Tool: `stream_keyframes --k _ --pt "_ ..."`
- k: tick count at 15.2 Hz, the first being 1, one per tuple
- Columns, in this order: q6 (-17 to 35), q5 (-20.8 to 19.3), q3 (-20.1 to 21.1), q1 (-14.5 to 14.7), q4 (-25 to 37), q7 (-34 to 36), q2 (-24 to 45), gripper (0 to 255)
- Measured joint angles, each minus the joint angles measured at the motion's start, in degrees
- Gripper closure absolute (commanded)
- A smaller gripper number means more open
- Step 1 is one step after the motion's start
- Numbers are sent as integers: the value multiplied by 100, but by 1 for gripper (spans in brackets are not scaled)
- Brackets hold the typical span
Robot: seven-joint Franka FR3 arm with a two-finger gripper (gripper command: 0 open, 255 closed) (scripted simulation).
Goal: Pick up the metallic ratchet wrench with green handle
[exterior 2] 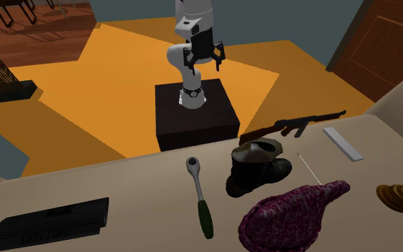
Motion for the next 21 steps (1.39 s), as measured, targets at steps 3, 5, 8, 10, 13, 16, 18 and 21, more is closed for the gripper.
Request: stream_keyframes --k 3,5,8,10,13,16,18,21 --pt "249 -14 4 8 -57 -46 204 0" --pt "530 -55 -24 7 -35 -140 521 0" --pt "1067 -128 -95 -4 20 -320 1127 0" --pt "1400 -166 -127 -8 31 -421 1479 0" --pt "1866 -218 -202 -20 214 -600 2138 0" --pt "2288 -241 -238 -15 415 -727 2768 0" --pt "2518 -250 -246 -4 599 -785 3183 0" --pt "2866 -249 -289 -12 955 -932 3892 0"
